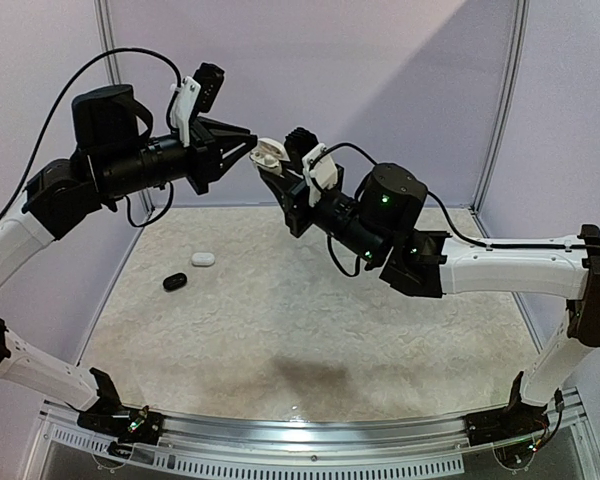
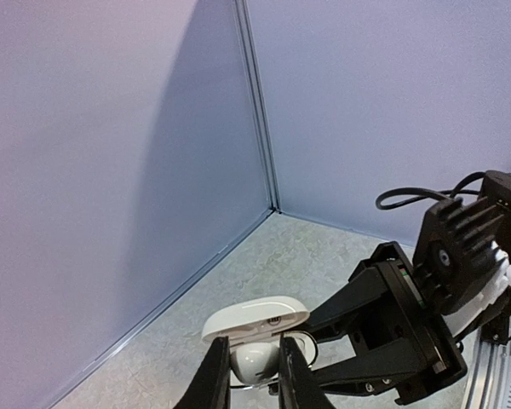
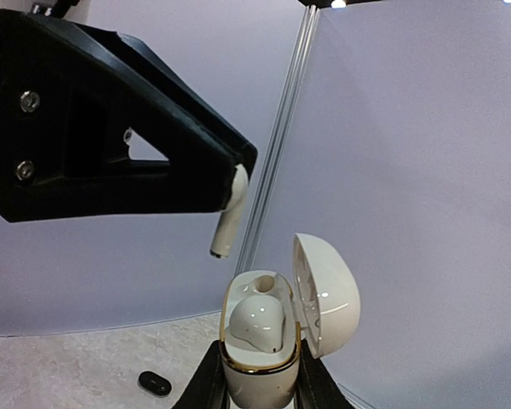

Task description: Insert the wireless bluetooth earbuds into the charging case

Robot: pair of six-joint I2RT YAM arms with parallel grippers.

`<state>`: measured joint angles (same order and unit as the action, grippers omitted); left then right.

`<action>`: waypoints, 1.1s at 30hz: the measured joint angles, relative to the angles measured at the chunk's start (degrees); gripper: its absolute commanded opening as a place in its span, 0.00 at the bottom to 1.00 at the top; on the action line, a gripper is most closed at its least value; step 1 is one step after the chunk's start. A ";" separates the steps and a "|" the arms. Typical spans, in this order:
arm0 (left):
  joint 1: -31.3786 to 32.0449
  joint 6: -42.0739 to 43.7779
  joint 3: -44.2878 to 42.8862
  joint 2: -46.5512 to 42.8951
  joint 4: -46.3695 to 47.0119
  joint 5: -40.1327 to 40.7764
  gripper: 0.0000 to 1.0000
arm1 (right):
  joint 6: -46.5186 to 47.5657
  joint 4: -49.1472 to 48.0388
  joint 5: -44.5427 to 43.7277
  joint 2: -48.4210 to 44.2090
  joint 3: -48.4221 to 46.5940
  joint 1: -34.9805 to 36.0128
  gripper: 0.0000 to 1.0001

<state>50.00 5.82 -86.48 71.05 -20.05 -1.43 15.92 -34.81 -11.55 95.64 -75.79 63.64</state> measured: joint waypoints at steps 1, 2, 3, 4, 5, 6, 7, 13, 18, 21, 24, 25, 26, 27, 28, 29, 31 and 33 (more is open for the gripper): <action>0.00 0.11 0.28 0.11 0.48 0.04 0.00 | 0.00 0.00 0.00 0.00 0.02 0.00 0.00; 0.00 0.20 0.61 0.11 0.94 0.13 0.00 | -0.02 0.00 -0.02 -0.02 0.07 0.00 0.00; 0.00 0.33 1.03 0.11 1.42 0.35 0.00 | -0.02 -0.02 -0.02 -0.09 0.13 0.00 0.00; 0.00 0.61 1.38 0.11 1.84 0.44 0.00 | -0.02 -0.02 -0.02 -0.09 0.13 0.00 0.00; 0.00 0.96 1.92 0.11 2.56 0.44 0.00 | -0.02 -0.04 -0.04 -0.11 0.13 0.00 0.00; 0.00 1.46 2.62 0.11 3.43 0.42 0.00 | -0.04 -0.09 -0.04 -0.13 0.13 0.00 0.00; 0.00 1.88 3.17 0.11 4.17 0.42 0.00 | -0.09 -0.17 -0.07 -0.17 0.13 0.00 0.00; 0.00 4.33 5.49 0.11 7.32 0.50 0.00 | -0.24 -0.31 -0.02 -0.20 0.33 0.00 0.00; 0.00 7.02 6.36 0.11 9.27 0.68 0.00 | -0.24 -0.39 0.00 -0.20 0.33 0.00 0.00; 0.00 8.92 6.75 0.04 10.03 1.22 0.00 | -0.37 -0.39 0.02 -0.20 0.33 0.00 0.00; 0.00 10.45 7.28 -0.24 10.27 2.14 0.00 | -0.44 -0.37 0.04 -0.20 0.33 0.00 0.00; 0.00 10.73 7.41 -0.33 10.38 2.25 0.00 | -0.44 -0.37 0.04 -0.20 0.33 0.00 0.00; 0.00 11.13 7.52 -0.35 10.47 2.34 0.00 | -0.44 -0.35 0.09 -0.22 0.33 0.02 0.00; 0.00 11.50 7.63 -0.35 10.64 2.45 0.00 | -0.44 -0.35 0.09 -0.20 0.33 0.02 0.00; 0.00 11.76 7.74 -0.35 10.80 2.56 0.00 | -0.44 -0.33 0.11 -0.20 0.33 0.02 0.00; 0.00 12.00 7.82 -0.33 10.91 2.64 0.00 | -0.46 -0.31 0.11 -0.22 0.35 0.02 0.00; 0.04 12.39 8.02 -0.35 11.17 2.89 0.00 | -0.48 -0.28 0.15 -0.22 0.35 0.02 0.00; 0.07 12.63 8.37 -0.35 11.50 2.97 0.00 | -0.48 -0.26 0.26 -0.22 0.35 0.07 0.00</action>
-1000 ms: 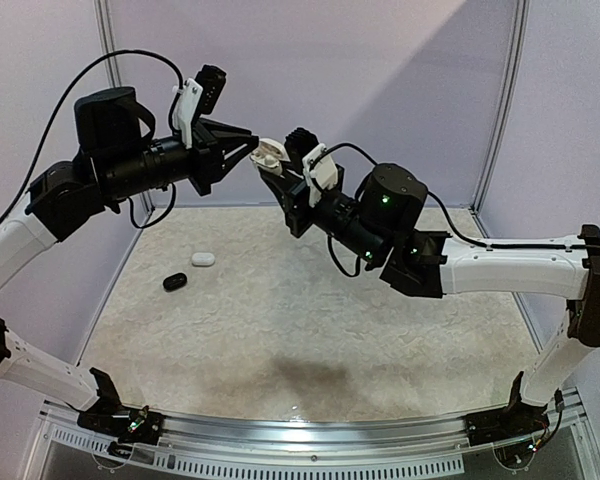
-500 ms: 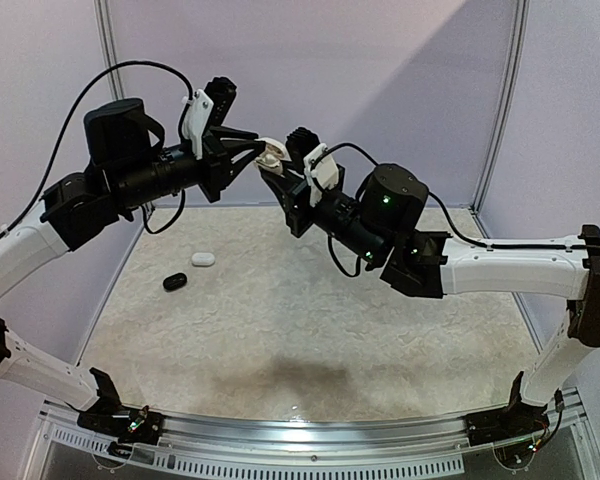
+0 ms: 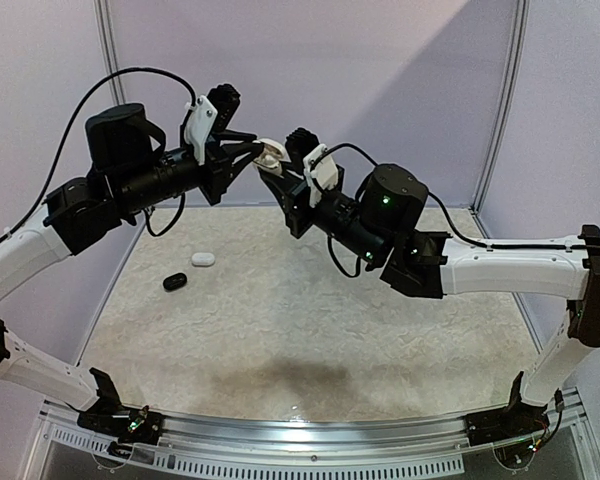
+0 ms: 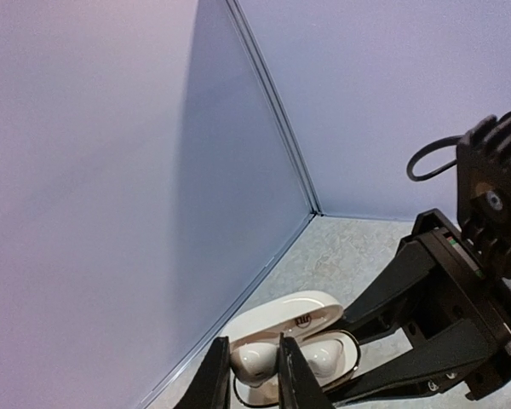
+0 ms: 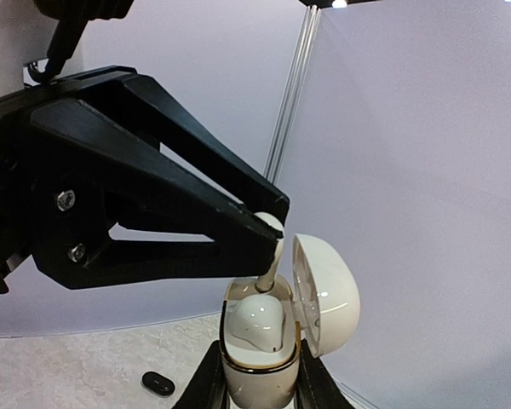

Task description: Insert the wireless bluetooth earbuds into the charging case

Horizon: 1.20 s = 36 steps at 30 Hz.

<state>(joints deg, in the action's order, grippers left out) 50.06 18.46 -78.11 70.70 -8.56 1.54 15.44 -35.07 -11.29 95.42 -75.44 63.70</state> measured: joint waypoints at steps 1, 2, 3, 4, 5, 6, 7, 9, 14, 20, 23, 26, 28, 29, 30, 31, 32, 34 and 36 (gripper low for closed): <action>0.02 0.04 0.26 0.00 0.28 0.00 0.00 | -0.07 0.09 0.02 0.00 0.00 0.00 0.00; 0.02 0.15 0.52 0.02 0.55 0.02 0.00 | -0.13 0.28 0.04 0.02 0.00 0.00 0.00; 0.02 0.22 0.81 0.00 0.83 0.07 0.00 | -0.17 0.39 0.09 0.02 0.00 0.00 0.00; 0.02 0.24 1.03 0.00 1.07 0.15 0.00 | -0.24 0.55 0.09 0.02 0.02 0.00 0.00; 0.02 0.33 1.31 -0.07 1.36 0.26 0.00 | -0.35 0.68 0.09 0.02 0.02 0.00 0.00; 0.02 0.37 1.66 -0.15 1.60 0.33 0.00 | -0.48 0.79 0.09 0.02 0.02 0.00 0.00; 0.02 0.39 2.01 -0.31 1.86 0.37 0.00 | -0.66 0.85 0.09 0.02 0.02 0.00 0.00; 0.02 0.37 2.21 -0.46 2.03 0.39 0.00 | -1.14 0.90 0.09 0.02 0.02 0.00 0.00; 0.04 0.15 2.29 -0.61 2.23 0.46 0.09 | -2.12 0.55 0.09 0.02 0.02 0.00 0.00; 0.04 -0.02 2.45 -0.68 2.21 0.52 0.14 | -2.97 0.57 0.09 0.00 0.04 0.00 0.00; 0.04 -0.07 2.47 -0.72 2.19 0.50 0.15 | -3.15 0.57 0.09 0.02 0.07 0.00 0.00; 0.04 -0.07 2.47 -0.72 2.16 0.44 0.17 | -3.17 0.57 0.09 0.02 0.07 0.00 0.00; 0.04 -0.07 2.47 -0.72 2.16 0.42 0.18 | -3.19 0.57 0.09 0.00 0.07 0.00 0.00; 0.04 -0.07 2.47 -0.72 2.14 0.37 0.18 | -3.19 0.59 0.09 0.02 0.09 0.00 0.00; 0.04 -0.09 2.47 -0.72 2.12 0.35 0.18 | -3.21 0.59 0.09 0.02 0.09 0.00 0.00; 0.04 -0.15 2.47 -0.72 2.12 0.35 0.18 | -3.23 0.61 0.09 0.02 0.09 0.00 0.00; 0.04 -0.24 2.47 -0.72 2.08 0.35 0.19 | -3.28 0.63 0.11 0.02 0.09 0.00 0.00; 0.04 -0.39 2.47 -0.72 1.95 0.37 0.19 | -3.37 0.74 0.17 0.00 0.09 0.00 0.00; 0.04 -0.57 2.47 -0.72 1.79 0.39 0.20 | -3.39 0.90 0.48 0.00 0.09 0.00 0.00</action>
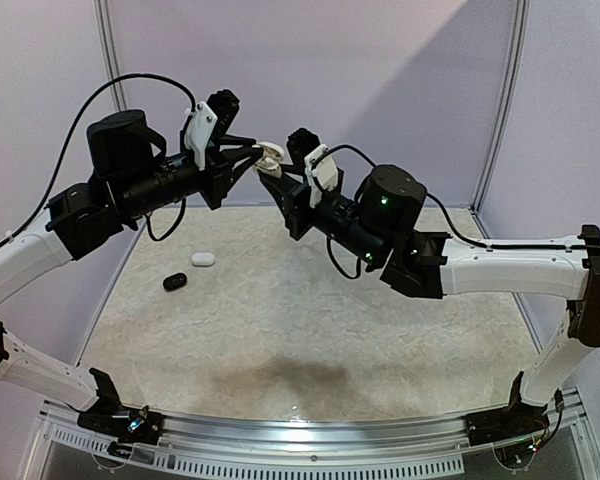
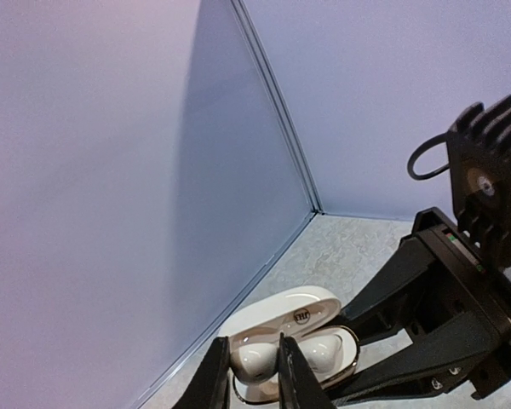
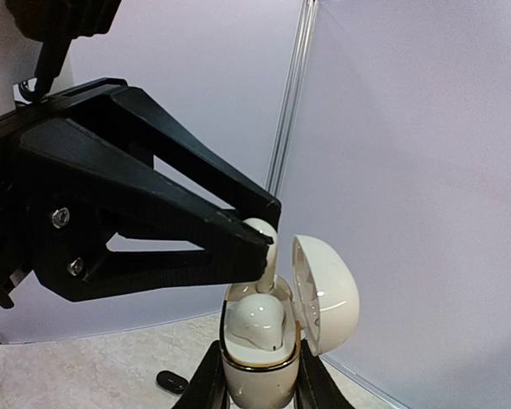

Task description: Insert the wireless bluetooth earbuds into the charging case

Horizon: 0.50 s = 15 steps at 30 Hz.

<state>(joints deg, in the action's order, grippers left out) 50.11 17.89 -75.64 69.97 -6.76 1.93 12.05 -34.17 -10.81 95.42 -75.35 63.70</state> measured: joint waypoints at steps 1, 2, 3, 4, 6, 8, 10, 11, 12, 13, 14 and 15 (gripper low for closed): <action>0.00 -0.11 0.00 0.00 -0.09 0.00 0.20 | 0.00 0.09 0.11 0.02 -0.02 0.00 0.00; 0.00 -0.15 0.00 0.00 -0.20 0.02 0.20 | 0.00 0.22 0.26 0.02 -0.02 0.00 0.00; 0.00 -0.17 0.00 0.00 -0.37 0.02 0.21 | 0.00 0.33 0.35 0.02 -0.02 0.00 0.00; 0.00 -0.24 0.00 0.00 -0.52 0.04 0.22 | 0.00 0.48 0.42 0.02 -0.02 0.00 0.00; 0.00 -0.52 0.00 0.00 -0.94 0.04 0.23 | 0.00 0.79 0.44 0.02 -0.02 0.00 0.00; 0.00 -0.81 0.00 0.02 -1.79 0.02 0.26 | 0.02 0.76 0.59 0.02 -0.02 -0.02 0.00; 0.00 -1.05 0.00 0.20 -2.12 0.09 0.28 | 0.04 0.85 0.61 0.00 -0.07 0.00 0.00; 0.00 -1.20 0.00 0.20 -2.32 0.09 0.29 | 0.02 0.87 0.68 0.00 -0.07 -0.02 0.00; 0.00 -1.38 0.00 0.20 -2.34 0.11 0.30 | 0.02 1.05 0.66 0.00 -0.07 -0.02 0.00; 0.00 -1.40 0.00 0.20 -2.34 0.15 0.30 | 0.02 1.07 0.70 0.00 -0.07 -0.02 0.00; -0.02 -1.53 0.00 0.17 -2.36 0.24 0.30 | 0.02 1.07 0.68 0.00 -0.07 -0.02 0.00; -0.02 -1.60 -0.02 0.20 -2.36 0.35 0.30 | 0.02 1.16 0.68 0.00 -0.07 -0.02 0.00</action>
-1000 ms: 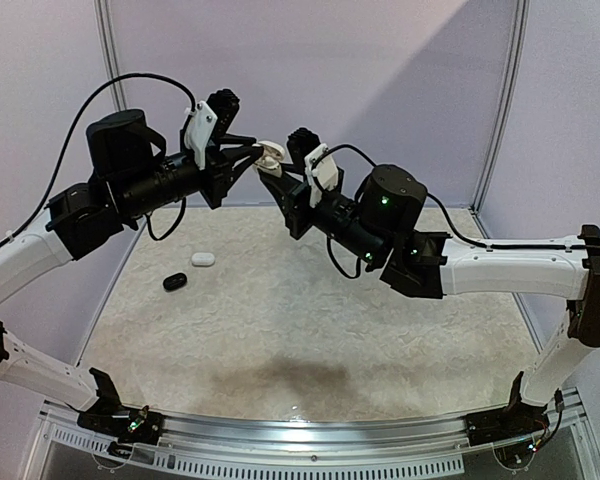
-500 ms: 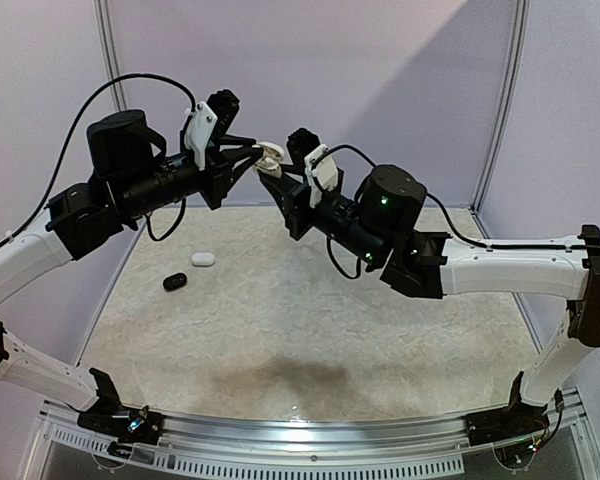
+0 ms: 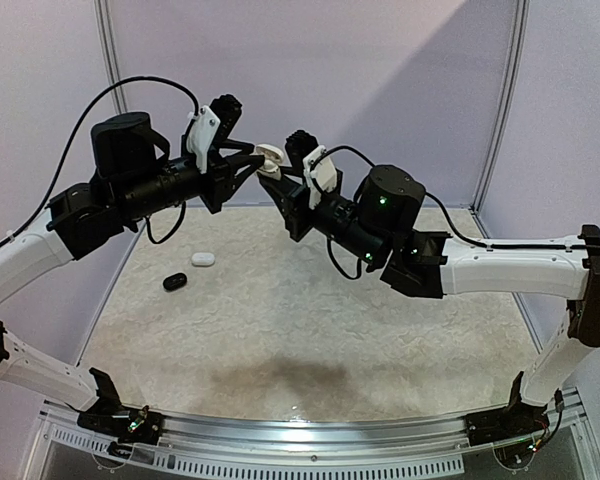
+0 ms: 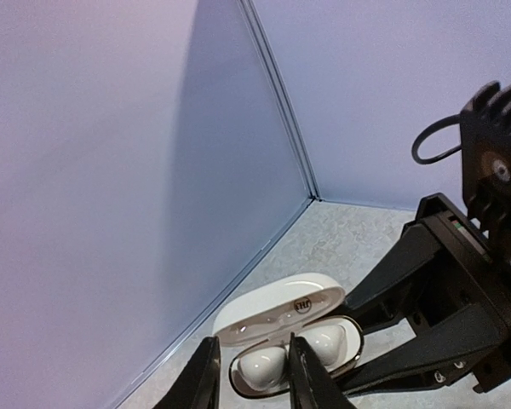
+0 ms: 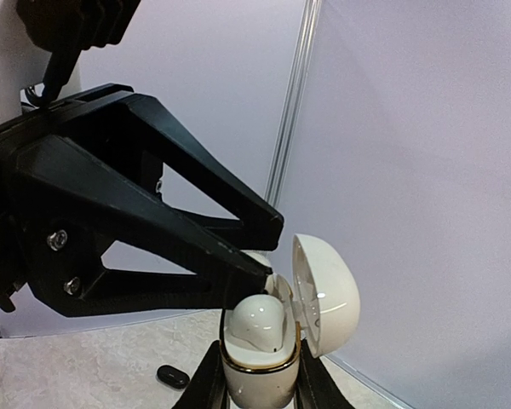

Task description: Insert the wireless bluetooth earbuds into the charging case

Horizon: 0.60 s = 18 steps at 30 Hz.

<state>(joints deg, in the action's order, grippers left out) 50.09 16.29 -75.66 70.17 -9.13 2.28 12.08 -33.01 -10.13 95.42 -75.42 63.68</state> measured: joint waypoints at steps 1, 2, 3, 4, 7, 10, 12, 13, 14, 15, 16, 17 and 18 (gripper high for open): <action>0.00 0.00 0.00 0.00 -0.04 0.04 0.31 | 0.00 0.00 0.00 0.00 0.00 0.00 0.00; 0.00 0.00 0.00 0.00 -0.07 0.09 0.33 | 0.00 0.00 0.00 0.00 0.00 0.00 0.00; 0.00 0.02 -0.04 0.00 -0.07 0.15 0.34 | 0.00 0.00 0.00 0.00 0.00 0.00 0.00; 0.00 0.07 -0.07 0.00 -0.09 0.22 0.35 | 0.00 0.00 0.00 0.00 0.00 0.00 0.00; 0.00 0.07 -0.31 0.00 -0.37 0.48 0.36 | 0.00 0.00 0.00 0.00 0.00 0.00 0.00; 0.00 -0.07 -0.83 0.00 -1.20 0.52 0.36 | -0.07 0.07 0.02 0.00 -0.09 0.00 0.00; 0.00 -0.37 -1.27 0.04 -1.73 0.52 0.36 | -0.26 0.63 0.00 0.00 -0.52 0.00 0.00; 0.00 -0.50 -1.55 0.04 -1.99 0.55 0.36 | -0.35 1.11 -0.02 0.00 -0.94 0.00 0.00; 0.00 -0.68 -1.90 0.04 -2.27 0.50 0.36 | -0.46 1.55 -0.02 0.00 -1.31 0.00 0.00; 0.00 -0.83 -2.21 0.04 -2.40 0.48 0.36 | -0.59 1.90 -0.02 0.00 -1.66 0.00 0.00; 0.00 -0.98 -2.45 0.04 -2.54 0.44 0.36 | -0.76 2.32 0.00 0.00 -2.12 0.00 0.00; 0.00 -1.20 -2.82 0.04 -2.80 0.33 0.36 | -1.03 2.64 -0.02 0.00 -2.43 -0.02 0.00; 0.00 -1.40 -3.17 0.04 -3.15 0.13 0.36 | -1.51 3.06 0.00 0.00 -2.78 -0.15 0.00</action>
<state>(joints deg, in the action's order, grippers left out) 50.09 14.90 -78.83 70.22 -12.27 2.42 10.57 -29.95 -10.13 95.42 -78.19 63.53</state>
